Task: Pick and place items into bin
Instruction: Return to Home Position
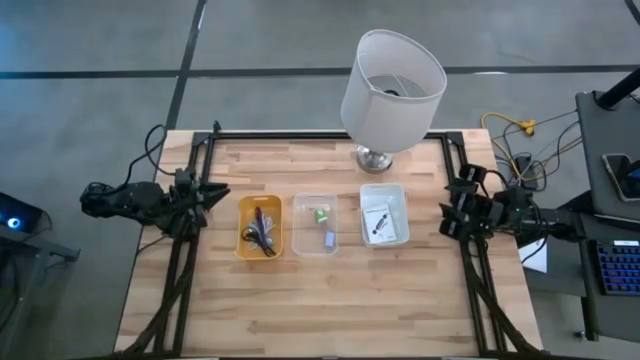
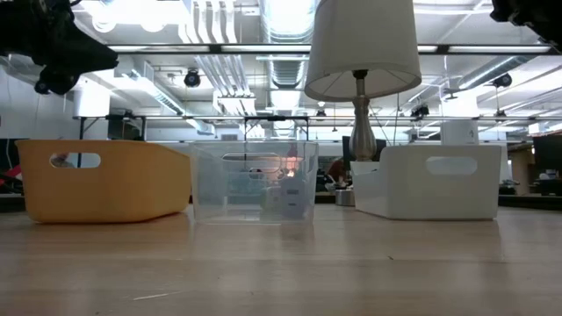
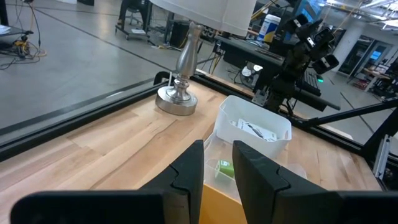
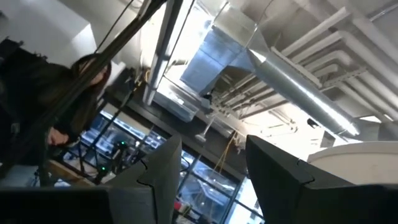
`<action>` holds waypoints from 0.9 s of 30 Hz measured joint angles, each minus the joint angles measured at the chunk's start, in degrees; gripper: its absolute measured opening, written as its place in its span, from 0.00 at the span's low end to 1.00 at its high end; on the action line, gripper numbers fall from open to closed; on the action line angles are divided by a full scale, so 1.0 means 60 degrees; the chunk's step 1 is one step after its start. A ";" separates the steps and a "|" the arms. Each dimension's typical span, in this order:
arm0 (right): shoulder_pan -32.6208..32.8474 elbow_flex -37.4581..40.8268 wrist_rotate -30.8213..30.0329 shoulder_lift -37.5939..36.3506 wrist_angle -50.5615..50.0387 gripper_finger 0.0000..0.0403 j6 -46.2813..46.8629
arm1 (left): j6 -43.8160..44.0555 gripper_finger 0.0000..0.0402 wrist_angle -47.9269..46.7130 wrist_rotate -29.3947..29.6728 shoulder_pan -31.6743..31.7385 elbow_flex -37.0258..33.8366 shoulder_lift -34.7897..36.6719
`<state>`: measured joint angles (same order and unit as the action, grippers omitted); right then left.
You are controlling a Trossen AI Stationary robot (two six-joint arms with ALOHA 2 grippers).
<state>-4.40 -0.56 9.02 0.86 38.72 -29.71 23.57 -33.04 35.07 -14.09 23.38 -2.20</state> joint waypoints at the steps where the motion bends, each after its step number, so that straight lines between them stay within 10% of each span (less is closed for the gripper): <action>1: -0.0003 0.0000 -0.0001 0.0000 0.0001 0.41 -0.0011 | 0.0000 0.17 0.0000 0.0003 0.0000 0.0000 0.0000; 27: -0.0004 0.0000 -0.0001 0.0266 -0.0008 0.41 0.0706 | 0.0000 0.17 0.0000 0.0003 -0.0004 0.0000 0.0000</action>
<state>-4.43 -0.56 9.01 2.46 38.67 -25.47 23.57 -33.04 35.09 -14.11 23.38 -2.20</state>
